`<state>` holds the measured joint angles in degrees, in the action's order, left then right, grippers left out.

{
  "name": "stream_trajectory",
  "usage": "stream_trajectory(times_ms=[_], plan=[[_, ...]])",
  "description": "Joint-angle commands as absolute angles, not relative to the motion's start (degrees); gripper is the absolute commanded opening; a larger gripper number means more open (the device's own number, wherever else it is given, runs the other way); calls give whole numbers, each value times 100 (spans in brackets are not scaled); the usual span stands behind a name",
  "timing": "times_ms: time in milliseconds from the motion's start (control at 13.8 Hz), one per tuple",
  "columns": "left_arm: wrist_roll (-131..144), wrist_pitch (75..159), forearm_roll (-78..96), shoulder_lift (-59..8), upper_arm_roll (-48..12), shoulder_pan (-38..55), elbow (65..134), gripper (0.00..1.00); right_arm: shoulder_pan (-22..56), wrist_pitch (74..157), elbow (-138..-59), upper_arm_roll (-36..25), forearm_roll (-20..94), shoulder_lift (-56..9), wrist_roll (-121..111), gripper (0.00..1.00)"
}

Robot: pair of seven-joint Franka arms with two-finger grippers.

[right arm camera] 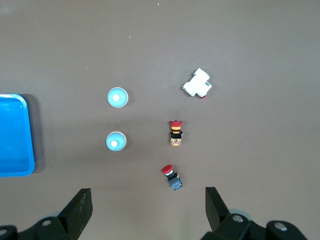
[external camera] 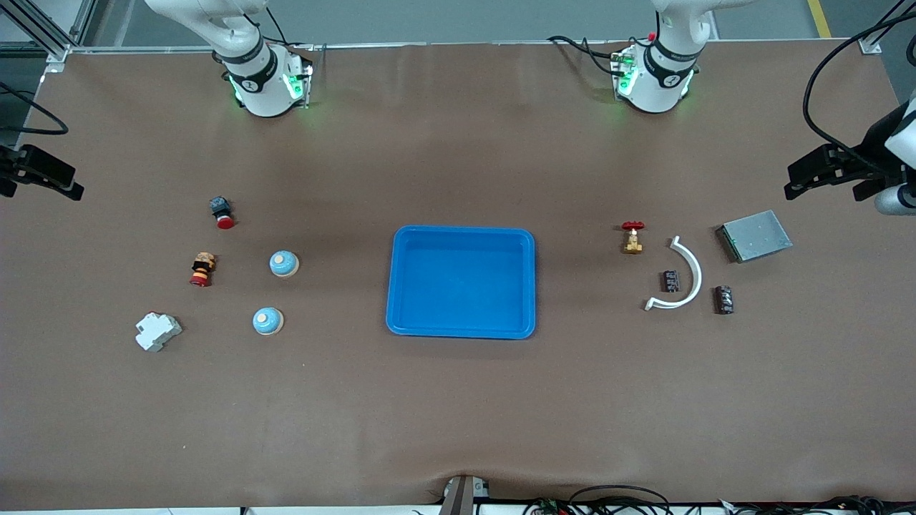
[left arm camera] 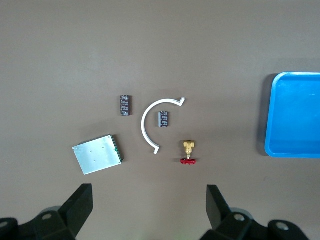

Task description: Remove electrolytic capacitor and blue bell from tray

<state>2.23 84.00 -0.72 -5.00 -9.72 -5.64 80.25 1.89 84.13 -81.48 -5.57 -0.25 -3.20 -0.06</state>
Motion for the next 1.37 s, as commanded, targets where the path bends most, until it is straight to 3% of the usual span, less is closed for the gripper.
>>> stream_trajectory(times_ms=[0,506,723,1301], plan=[[202,8411,-185,-448,-765,-378,7998,100,97,8499,-8279,-448,-35,-211,97,100],[211,8411,-193,-448,-730,-273,7998,100,88,8508,-8288,-448,-35,-220,97,100],[211,8411,-193,-448,-247,105,7998,100,88,8543,-8358,-448,-35,-211,105,100],[202,8411,-185,-457,-255,44,7998,100,88,8640,-8543,-448,-35,-79,97,100]])
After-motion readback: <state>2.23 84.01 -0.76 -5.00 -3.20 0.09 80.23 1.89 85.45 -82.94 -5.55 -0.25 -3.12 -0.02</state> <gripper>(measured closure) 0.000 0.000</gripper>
